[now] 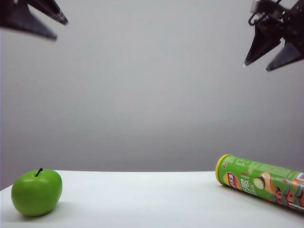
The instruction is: Pick up the green bucket of chips from the desk, place it near the apple, and finally stand it up.
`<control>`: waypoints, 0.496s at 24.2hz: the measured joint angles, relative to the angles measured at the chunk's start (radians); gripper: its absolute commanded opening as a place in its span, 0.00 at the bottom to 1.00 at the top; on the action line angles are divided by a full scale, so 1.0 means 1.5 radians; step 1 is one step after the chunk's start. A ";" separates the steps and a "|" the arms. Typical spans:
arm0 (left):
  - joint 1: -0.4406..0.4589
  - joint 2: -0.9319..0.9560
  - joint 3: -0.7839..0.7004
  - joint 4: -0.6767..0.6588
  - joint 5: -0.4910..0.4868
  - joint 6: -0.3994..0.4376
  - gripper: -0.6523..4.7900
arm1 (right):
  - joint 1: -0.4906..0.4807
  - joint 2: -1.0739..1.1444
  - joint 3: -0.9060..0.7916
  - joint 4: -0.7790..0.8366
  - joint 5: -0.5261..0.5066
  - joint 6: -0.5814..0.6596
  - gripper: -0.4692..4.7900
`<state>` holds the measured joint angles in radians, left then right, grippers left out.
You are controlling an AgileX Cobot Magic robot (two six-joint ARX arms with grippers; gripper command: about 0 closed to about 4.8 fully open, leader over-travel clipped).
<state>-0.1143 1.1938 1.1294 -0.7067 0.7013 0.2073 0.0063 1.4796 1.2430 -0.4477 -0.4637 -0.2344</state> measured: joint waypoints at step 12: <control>-0.043 0.044 0.000 0.055 -0.051 -0.002 1.00 | 0.024 0.183 0.018 -0.174 0.061 -0.033 1.00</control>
<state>-0.1787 1.2602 1.1297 -0.6247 0.6250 0.2050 0.0418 1.7546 1.2697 -0.7086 -0.3725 -0.2832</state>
